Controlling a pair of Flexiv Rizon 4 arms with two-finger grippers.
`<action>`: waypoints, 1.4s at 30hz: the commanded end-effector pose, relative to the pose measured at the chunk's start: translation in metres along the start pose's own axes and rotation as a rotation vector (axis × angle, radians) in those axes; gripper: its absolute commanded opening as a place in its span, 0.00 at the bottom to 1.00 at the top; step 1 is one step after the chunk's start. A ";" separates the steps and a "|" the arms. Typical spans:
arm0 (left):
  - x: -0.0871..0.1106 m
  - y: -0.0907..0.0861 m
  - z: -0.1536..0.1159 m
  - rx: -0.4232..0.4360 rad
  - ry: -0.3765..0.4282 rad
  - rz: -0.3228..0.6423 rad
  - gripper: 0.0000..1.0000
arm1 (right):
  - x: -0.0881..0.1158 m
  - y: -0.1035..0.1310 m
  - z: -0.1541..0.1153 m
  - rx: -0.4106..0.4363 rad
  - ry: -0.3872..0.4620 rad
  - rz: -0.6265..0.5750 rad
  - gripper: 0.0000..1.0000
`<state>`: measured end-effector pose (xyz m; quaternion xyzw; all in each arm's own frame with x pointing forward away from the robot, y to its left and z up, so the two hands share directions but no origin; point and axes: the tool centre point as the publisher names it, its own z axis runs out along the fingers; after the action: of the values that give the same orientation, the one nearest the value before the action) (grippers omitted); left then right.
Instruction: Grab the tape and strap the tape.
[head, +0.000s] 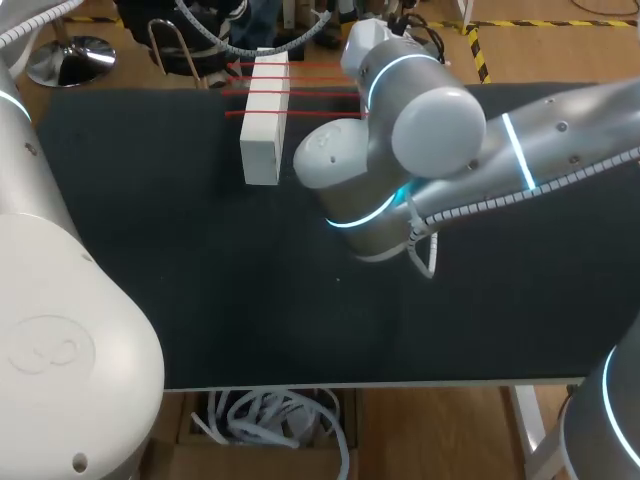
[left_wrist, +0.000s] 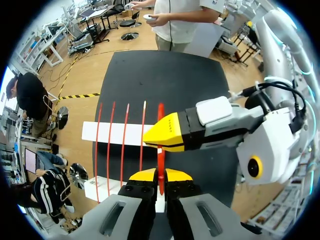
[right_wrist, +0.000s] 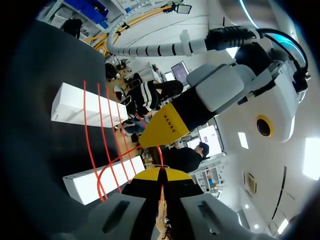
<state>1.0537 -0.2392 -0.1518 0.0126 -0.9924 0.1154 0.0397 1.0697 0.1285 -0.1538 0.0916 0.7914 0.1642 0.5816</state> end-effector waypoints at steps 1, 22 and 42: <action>0.000 -0.001 0.000 -0.004 0.001 -0.001 0.00 | -0.004 0.001 -0.003 -0.017 0.024 0.022 0.00; 0.000 -0.001 0.000 -0.004 0.001 -0.001 0.00 | -0.006 0.002 -0.004 -0.047 0.048 0.133 0.03; 0.000 -0.001 0.000 -0.004 0.001 -0.001 0.00 | -0.029 -0.044 -0.043 -0.036 0.161 0.407 1.00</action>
<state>1.0538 -0.2399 -0.1519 0.0124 -0.9924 0.1154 0.0396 1.0464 0.0923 -0.1419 0.2349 0.7712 0.2748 0.5240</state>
